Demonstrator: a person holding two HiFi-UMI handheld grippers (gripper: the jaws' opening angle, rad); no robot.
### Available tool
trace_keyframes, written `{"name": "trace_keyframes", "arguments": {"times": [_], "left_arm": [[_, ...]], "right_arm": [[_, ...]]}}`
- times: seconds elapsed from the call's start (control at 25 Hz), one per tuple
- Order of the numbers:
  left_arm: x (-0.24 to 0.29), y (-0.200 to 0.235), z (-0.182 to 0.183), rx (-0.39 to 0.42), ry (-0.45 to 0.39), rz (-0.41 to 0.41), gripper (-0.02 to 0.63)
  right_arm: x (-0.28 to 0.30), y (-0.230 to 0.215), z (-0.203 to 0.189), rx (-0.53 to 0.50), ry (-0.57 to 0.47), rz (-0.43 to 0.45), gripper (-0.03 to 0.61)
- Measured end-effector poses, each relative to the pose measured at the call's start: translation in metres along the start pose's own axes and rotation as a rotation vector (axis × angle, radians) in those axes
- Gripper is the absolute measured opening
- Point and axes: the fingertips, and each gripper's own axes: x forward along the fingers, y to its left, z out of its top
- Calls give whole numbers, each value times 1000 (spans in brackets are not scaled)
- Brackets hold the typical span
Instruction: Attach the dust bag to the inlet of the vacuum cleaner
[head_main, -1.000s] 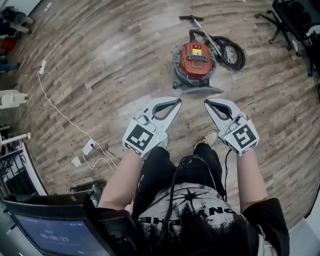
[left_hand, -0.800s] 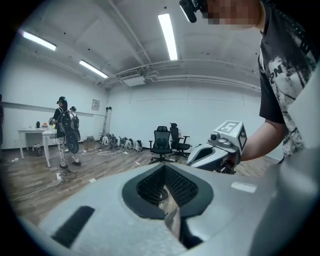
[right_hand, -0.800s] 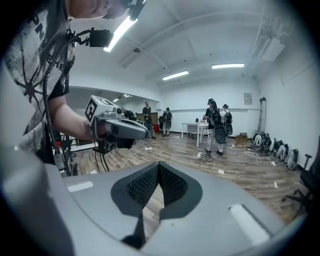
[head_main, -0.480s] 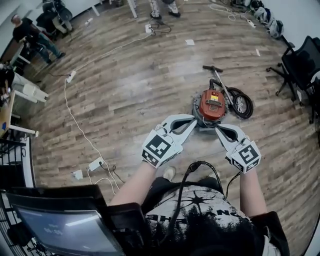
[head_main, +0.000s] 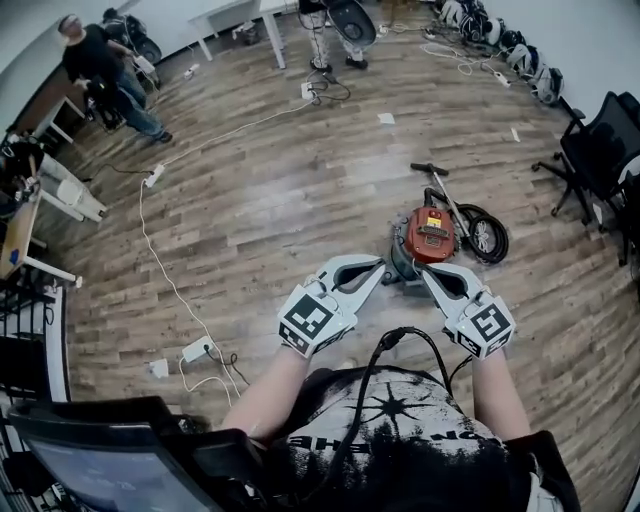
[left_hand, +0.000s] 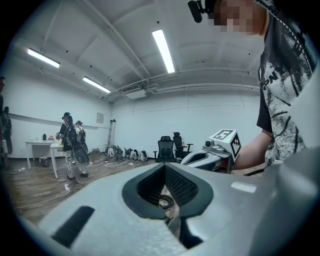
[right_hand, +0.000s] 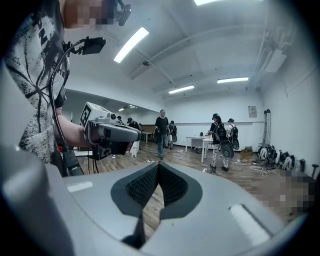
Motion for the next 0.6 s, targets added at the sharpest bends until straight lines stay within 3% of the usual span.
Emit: {"name": "trace_keyframes", "arguments": {"times": [0.6], "left_arm": [[-12,6,-4,3,1,19,2]], "right_arm": [[7,1,2,-41,15,-17,6]]}}
